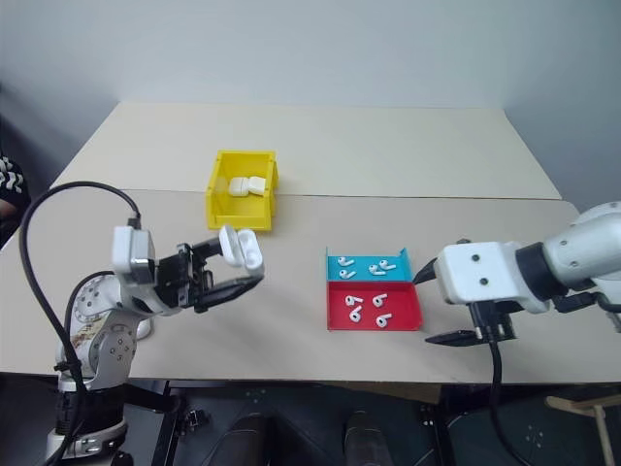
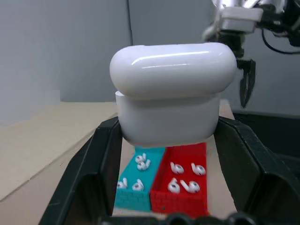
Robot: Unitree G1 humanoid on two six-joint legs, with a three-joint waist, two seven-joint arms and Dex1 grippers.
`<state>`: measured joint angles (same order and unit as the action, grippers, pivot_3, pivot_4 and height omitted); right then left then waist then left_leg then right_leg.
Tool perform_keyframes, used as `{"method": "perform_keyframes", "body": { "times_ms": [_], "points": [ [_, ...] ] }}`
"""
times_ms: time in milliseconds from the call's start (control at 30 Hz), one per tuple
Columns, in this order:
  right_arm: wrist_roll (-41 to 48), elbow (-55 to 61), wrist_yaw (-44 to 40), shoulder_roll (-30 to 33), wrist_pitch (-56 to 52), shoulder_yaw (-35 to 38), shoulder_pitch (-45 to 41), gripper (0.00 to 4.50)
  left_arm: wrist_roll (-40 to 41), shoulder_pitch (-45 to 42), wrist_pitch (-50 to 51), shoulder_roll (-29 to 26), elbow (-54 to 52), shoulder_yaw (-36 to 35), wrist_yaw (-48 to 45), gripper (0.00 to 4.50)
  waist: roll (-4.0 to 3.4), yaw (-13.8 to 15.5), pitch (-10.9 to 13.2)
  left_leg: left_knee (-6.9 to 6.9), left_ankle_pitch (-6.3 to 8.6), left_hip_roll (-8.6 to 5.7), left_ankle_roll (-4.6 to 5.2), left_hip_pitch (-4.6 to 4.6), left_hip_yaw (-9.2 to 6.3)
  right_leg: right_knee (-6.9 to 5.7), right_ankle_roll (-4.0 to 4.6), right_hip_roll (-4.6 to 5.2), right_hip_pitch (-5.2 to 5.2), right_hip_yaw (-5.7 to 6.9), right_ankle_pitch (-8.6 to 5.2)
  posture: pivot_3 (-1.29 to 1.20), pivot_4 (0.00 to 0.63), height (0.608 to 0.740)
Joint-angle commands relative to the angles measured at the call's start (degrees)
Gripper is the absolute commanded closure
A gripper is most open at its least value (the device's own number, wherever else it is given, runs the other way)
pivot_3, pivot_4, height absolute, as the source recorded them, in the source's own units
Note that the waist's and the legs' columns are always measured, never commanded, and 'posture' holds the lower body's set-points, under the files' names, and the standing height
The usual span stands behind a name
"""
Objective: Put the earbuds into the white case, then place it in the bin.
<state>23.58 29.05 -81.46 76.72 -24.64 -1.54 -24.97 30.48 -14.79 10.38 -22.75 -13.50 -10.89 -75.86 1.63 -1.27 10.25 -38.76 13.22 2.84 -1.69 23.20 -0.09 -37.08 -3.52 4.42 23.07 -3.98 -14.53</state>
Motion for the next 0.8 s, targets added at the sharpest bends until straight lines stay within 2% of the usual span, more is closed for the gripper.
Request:
{"method": "perform_keyframes", "body": {
  "times_ms": [33, 100, 200, 267, 500, 600, 667, 800],
  "points": [
    [-3.56, 0.17, -0.72, -2.47, -2.69, -6.38, -6.59, 0.00, 0.88, 1.02, -5.09, -0.97, 0.62, 1.33, -2.18, 1.79, 0.00, 0.14, 0.00, 0.00, 0.00, 0.00, 0.00, 0.00, 0.00, 0.00, 0.00, 0.01, -0.01, 0.01, 0.00, 0.00, 0.150, 0.740],
    [-5.89, -0.70, -1.92, -4.03, -3.04, -10.18, -9.60, 0.00, 0.66, 2.22, -6.06, -1.94, 0.63, 2.14, -2.66, 1.79, 0.00, 0.21, 0.00, 0.00, 0.00, 0.01, 0.00, 0.01, 0.00, 0.01, 0.00, 0.00, 0.00, 0.01, 0.00, 0.00, 0.150, 0.740],
    [-9.02, -1.67, -2.94, -6.05, -1.87, -13.74, -11.93, 0.64, 0.96, 4.24, -7.12, -1.60, -0.50, 2.87, -0.65, 1.79, -0.01, 0.37, 0.00, 0.02, 0.01, 0.01, 0.02, 0.06, -0.01, 0.01, 0.00, 0.00, 0.06, 0.02, 0.00, 0.00, 0.150, 0.740],
    [-12.25, -2.37, -2.36, -7.84, -2.52, -16.46, -13.67, 1.29, 1.90, 5.44, -8.33, -0.56, -1.18, 3.37, 0.01, 1.79, -0.01, 0.44, 0.00, 0.01, 0.02, 0.01, 0.03, 0.08, -0.01, 0.03, 0.00, 0.01, 0.07, 0.02, 0.00, 0.00, 0.150, 0.740],
    [-20.72, -7.22, -4.96, -11.82, 2.92, -23.16, -15.71, 1.29, 0.94, 8.22, -11.08, -1.34, -2.04, 5.99, 0.76, 1.79, -0.01, 0.43, 0.00, 0.00, 0.03, 0.01, 0.04, 0.06, 0.00, 0.01, 0.00, 0.00, 0.06, 0.03, 0.00, 0.00, 0.150, 0.740],
    [-23.74, -8.66, -6.13, -12.80, 6.54, -24.64, -15.81, 1.92, 0.48, 8.18, -10.52, -2.24, -2.89, 6.83, 2.16, 1.79, -0.02, 0.42, 0.00, 0.01, 0.03, 0.01, 0.04, 0.05, 0.00, 0.01, 0.00, 0.00, 0.06, 0.03, 0.00, 0.00, 0.150, 0.740],
    [-25.48, -9.55, -5.71, -13.94, 7.72, -25.19, -15.96, 2.55, 0.98, 8.12, -9.77, -2.67, -3.56, 7.11, 3.33, 1.79, -0.02, 0.42, 0.00, 0.01, 0.03, 0.01, 0.04, 0.05, 0.00, 0.01, 0.00, 0.00, 0.06, 0.03, 0.00, 0.00, 0.150, 0.740],
    [-27.42, -10.97, -6.38, -15.73, 9.55, -25.54, -16.28, 2.55, 1.75, 8.21, -9.73, -3.03, -4.20, 7.57, 4.20, 1.79, -0.02, 0.42, 0.00, 0.01, 0.03, 0.01, 0.04, 0.04, 0.00, 0.01, 0.00, 0.00, 0.05, 0.03, 0.00, 0.00, 0.150, 0.740]
  ]
}}
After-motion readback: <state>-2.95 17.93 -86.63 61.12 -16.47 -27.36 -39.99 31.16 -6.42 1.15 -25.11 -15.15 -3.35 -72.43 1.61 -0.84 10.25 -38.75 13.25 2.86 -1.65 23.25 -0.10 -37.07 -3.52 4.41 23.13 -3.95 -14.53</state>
